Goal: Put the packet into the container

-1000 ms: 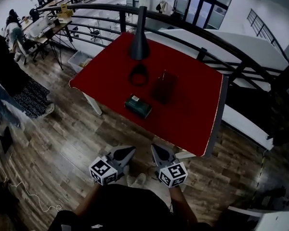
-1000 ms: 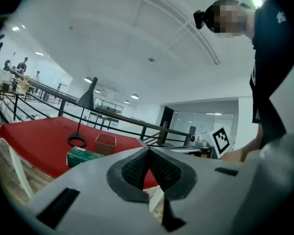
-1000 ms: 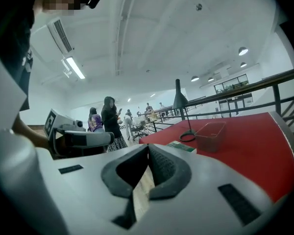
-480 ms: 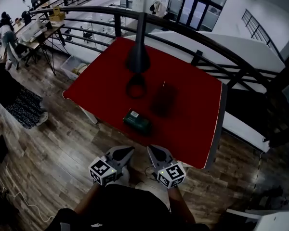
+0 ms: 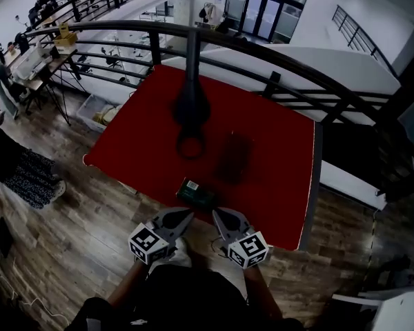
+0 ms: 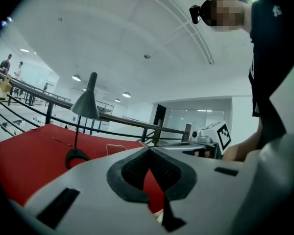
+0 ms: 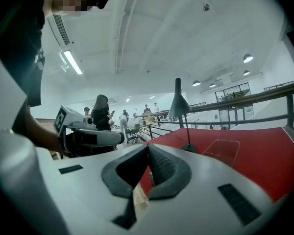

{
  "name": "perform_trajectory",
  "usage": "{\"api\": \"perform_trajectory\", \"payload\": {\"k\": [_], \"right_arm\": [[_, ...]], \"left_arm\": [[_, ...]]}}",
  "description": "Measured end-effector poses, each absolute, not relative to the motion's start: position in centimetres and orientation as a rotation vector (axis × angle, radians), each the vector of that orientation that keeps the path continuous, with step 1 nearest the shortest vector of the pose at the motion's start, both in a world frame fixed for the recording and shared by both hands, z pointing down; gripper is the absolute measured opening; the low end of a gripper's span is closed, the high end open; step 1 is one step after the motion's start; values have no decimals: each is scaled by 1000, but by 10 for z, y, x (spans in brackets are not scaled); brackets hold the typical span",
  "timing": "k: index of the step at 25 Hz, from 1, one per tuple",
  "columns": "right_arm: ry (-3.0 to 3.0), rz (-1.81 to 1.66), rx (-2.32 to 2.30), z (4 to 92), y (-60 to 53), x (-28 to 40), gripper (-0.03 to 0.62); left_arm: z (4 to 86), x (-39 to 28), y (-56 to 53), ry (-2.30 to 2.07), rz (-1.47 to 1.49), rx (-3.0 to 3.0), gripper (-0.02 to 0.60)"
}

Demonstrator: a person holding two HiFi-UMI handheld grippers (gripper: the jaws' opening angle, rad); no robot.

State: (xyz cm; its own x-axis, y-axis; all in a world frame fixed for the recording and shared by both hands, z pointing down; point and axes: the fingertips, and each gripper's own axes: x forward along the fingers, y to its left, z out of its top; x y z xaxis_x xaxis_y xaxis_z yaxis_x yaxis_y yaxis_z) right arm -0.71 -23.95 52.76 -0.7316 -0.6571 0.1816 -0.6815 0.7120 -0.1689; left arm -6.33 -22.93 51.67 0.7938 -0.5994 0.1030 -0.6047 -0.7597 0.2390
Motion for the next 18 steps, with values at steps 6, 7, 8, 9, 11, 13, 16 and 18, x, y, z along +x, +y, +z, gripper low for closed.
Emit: {"api": "perform_trajectory", "payload": {"k": [6, 7, 8, 9, 11, 13, 16, 18], "right_arm": [[-2762, 325, 1143, 532, -273, -27, 18], [-2750, 319, 1150, 532, -277, -29, 18], [-2738, 312, 1155, 533, -280, -31, 18], [-2726, 303, 1157, 534, -283, -32, 18], [-2708, 291, 1160, 537, -287, -35, 18], [-2698, 285, 1170, 539, -292, -36, 18], [-2701, 299, 1137, 540, -294, -36, 19], [-2684, 303, 1083, 546, -294, -40, 20]], "left_arm": [[520, -89, -262, -893, 36, 2730, 8], [519, -94, -267, -886, 32, 2732, 8], [519, -98, -271, -879, 27, 2733, 8], [519, -102, -274, -870, 21, 2732, 8], [524, -109, -280, -855, 23, 2727, 8], [530, -113, -287, -845, 33, 2723, 8], [530, -109, -290, -822, 3, 2710, 8], [533, -107, -291, -812, 12, 2705, 8]]}}
